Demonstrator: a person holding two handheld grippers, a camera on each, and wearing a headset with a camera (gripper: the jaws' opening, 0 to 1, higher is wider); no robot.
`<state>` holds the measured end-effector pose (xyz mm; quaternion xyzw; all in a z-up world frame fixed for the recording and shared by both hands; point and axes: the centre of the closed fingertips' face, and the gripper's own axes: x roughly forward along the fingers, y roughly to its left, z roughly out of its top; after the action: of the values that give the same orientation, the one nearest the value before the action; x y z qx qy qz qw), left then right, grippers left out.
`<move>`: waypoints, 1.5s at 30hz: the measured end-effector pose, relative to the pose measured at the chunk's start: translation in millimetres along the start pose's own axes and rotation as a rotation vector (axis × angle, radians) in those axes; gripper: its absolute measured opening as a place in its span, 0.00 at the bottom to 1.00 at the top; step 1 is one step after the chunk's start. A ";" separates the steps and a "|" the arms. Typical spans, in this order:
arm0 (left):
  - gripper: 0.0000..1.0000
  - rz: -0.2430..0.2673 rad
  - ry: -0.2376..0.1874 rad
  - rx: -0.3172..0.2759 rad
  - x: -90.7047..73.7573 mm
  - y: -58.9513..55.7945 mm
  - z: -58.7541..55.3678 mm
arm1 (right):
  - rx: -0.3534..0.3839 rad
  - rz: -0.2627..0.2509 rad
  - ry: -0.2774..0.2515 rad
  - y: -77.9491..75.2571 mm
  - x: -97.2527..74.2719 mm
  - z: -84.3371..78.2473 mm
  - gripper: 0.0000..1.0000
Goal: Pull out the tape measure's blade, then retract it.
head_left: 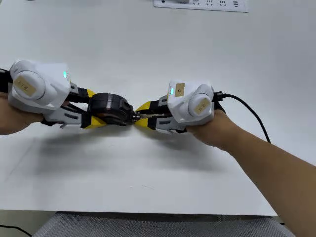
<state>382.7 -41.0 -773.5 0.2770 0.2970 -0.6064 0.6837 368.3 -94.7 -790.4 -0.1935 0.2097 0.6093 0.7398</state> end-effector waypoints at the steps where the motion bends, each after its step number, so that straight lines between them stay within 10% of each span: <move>1: 0.26 0.000 0.000 -0.001 0.0 -0.1 0.0 | 0.000 0.000 0.001 0.0 0.0 0.0 0.08; 45: 0.26 0.001 0.001 -0.013 -1.2 -0.8 0.8 | -0.021 -0.007 0.067 -2.6 -38.1 -25.1 0.08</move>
<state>381.9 -40.9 -772.1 0.2731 0.3013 -0.6040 0.6854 362.5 -139.9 -790.5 -0.2222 0.2275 0.6020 0.7324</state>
